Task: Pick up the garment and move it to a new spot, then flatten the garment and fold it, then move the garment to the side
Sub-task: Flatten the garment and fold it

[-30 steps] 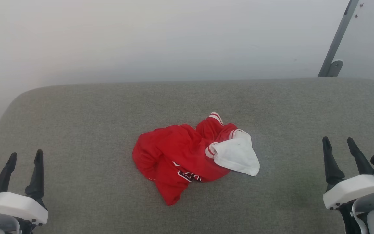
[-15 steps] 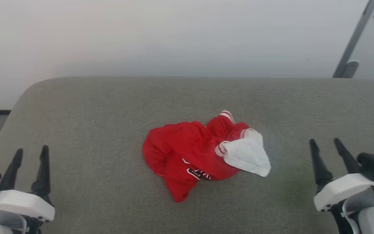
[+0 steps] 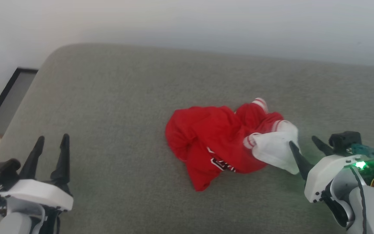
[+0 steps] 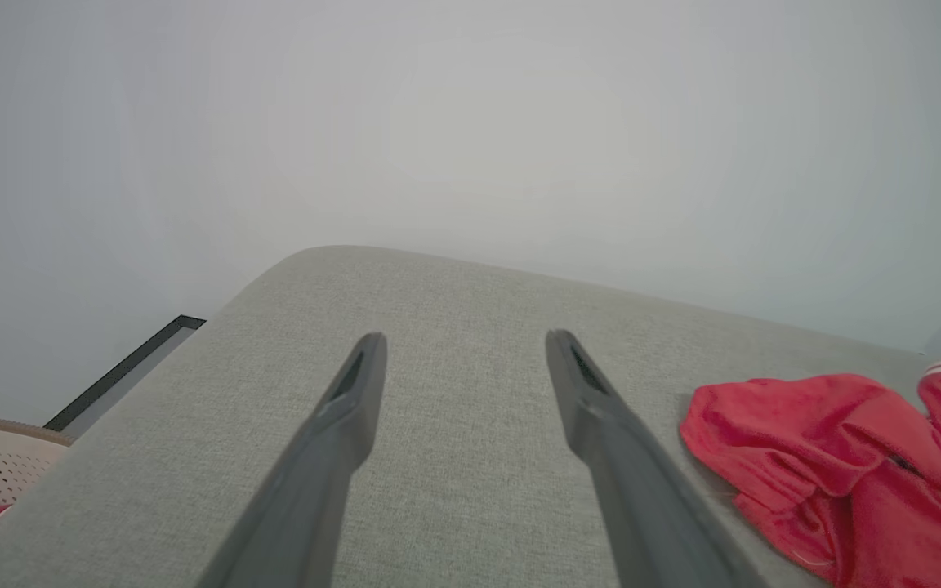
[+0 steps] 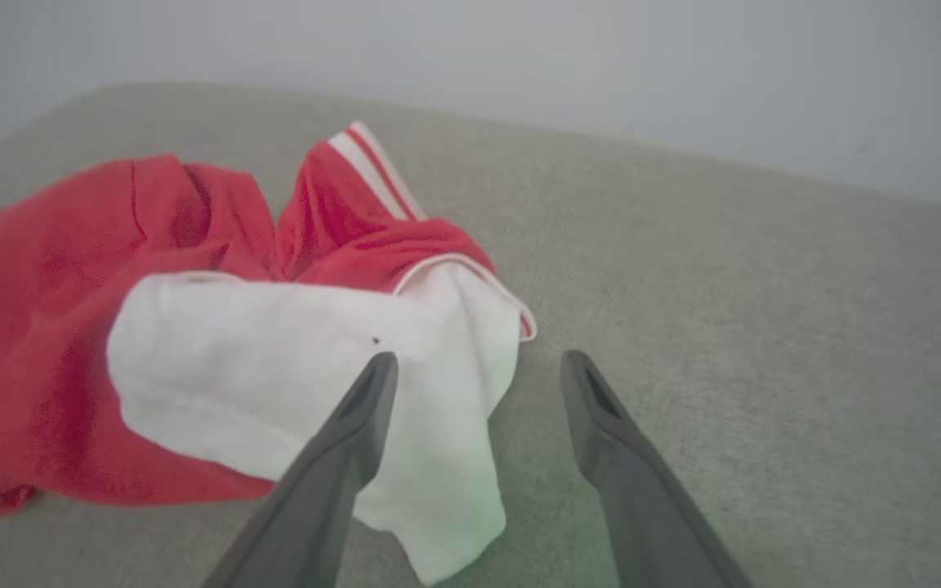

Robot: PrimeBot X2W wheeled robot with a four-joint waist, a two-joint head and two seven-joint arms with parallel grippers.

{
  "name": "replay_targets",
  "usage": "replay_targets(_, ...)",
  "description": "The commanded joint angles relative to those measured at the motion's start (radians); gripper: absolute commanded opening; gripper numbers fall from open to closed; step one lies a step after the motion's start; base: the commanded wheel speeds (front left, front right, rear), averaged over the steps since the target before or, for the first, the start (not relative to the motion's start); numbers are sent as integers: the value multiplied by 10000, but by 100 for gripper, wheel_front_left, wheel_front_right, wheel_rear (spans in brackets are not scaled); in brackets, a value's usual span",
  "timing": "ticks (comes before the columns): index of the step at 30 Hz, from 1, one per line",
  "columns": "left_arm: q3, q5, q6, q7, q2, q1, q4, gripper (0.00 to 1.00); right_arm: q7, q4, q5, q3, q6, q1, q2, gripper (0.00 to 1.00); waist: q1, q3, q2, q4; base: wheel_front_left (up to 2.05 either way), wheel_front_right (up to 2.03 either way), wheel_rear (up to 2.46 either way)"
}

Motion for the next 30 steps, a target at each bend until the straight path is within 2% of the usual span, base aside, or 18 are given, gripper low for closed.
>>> replay_targets(1,-50,77,-75,-61,-99,-213,30,100,316,131,109,111,4,-134,-98,100,0,417,0,369,0,0,0)
replay_targets(7,-177,212,-296,-63,-404,-663,308,100,1886,464,407,582,3,-479,-578,100,0,952,0,781,0,0,0)
replay_targets(12,-138,299,-471,-68,-631,-948,540,100,3480,844,540,923,3,-413,-708,100,0,1180,0,968,0,0,0)
replay_targets(13,-101,328,-502,-69,-681,-965,575,100,3654,818,544,1024,3,-398,-739,25,0,1200,0,986,0,0,0)
replay_targets(14,-71,345,-530,-70,-730,-979,606,100,3762,756,534,1077,3,-407,-773,0,0,1216,0,998,0,0,0)
replay_targets(20,182,451,-697,-72,-881,-1089,779,100,4408,25,754,946,3,-458,-1054,0,0,1140,0,860,0,0,0)
replay_targets(30,650,593,-897,-72,-890,-1033,796,100,6014,-2127,1421,-51,3,-284,-2156,0,0,936,0,266,0,0,0)
